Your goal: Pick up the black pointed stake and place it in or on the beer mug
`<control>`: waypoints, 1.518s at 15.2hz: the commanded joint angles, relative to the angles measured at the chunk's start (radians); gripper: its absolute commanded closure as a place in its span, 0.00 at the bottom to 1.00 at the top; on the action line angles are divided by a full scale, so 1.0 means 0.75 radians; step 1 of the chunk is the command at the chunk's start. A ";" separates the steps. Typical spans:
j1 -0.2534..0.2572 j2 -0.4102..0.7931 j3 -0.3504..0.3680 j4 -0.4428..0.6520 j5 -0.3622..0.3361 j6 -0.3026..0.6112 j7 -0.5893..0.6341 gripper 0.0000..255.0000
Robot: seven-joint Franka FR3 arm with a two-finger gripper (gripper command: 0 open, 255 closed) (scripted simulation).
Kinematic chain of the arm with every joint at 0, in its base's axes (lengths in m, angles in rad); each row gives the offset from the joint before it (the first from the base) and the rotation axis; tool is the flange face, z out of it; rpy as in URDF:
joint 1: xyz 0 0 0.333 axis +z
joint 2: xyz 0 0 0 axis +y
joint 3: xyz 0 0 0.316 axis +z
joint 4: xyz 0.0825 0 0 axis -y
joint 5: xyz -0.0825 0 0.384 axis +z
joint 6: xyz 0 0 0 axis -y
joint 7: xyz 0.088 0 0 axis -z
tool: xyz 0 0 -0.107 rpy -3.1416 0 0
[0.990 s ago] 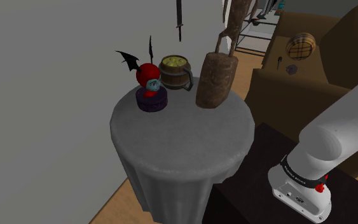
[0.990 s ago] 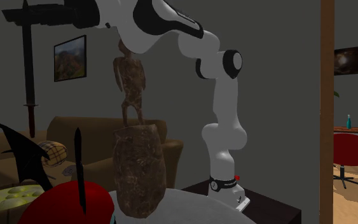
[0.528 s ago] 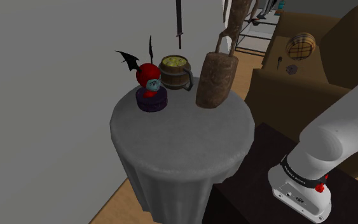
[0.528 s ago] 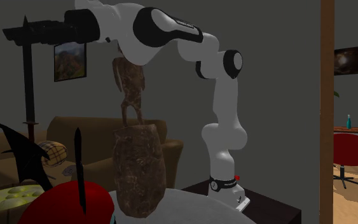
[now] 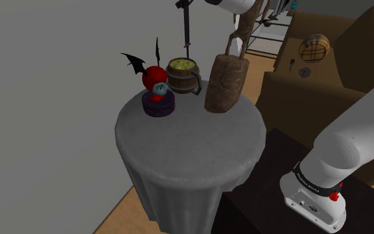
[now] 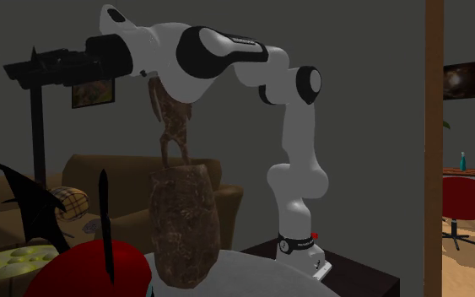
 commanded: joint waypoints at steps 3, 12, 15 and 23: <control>0.029 0.018 -0.012 -0.049 0.079 0.069 -0.078 1.00; 0.029 0.018 -0.012 -0.049 0.079 0.068 -0.078 0.00; 0.029 0.018 -0.012 -0.049 0.078 0.068 -0.078 0.00; 0.047 -0.180 -0.049 -0.179 0.150 -0.005 -0.121 0.00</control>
